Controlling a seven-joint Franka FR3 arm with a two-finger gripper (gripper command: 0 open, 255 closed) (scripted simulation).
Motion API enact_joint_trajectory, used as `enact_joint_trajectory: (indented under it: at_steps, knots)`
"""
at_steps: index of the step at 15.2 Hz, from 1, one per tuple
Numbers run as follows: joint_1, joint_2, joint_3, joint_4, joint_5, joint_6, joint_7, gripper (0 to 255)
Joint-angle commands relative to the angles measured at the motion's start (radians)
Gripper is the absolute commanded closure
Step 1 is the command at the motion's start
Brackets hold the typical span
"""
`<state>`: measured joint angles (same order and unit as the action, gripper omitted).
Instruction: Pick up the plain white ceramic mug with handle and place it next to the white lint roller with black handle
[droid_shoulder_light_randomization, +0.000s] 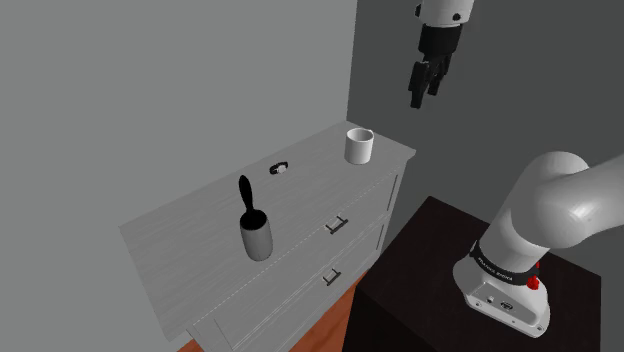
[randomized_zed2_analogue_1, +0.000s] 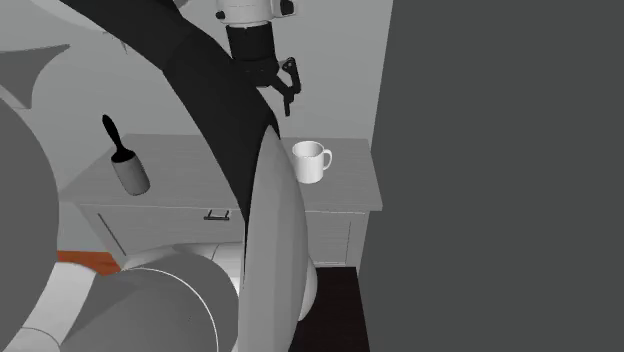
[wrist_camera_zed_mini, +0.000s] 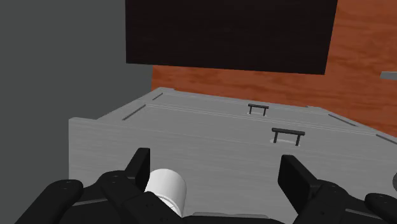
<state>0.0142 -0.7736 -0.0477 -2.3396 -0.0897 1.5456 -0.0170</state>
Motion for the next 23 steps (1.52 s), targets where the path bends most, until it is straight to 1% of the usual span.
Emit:
enact_joint_trajectory:
  at_steps: [1, 7, 12, 17, 23]
  knots:
    - [0.000, 0.000, 0.000, 0.000, 0.000, 0.000, 0.000, 0]
    - [-0.008, 0.157, -0.027, -0.035, 0.003, 0.209, 0.016, 0]
    - [-0.011, 0.316, -0.050, -0.024, 0.014, 0.372, 0.022, 0]
    - [-0.012, 0.492, -0.072, 0.022, 0.035, 0.515, 0.021, 0]
    - [-0.015, 0.715, -0.093, 0.124, 0.081, 0.652, 0.007, 0]
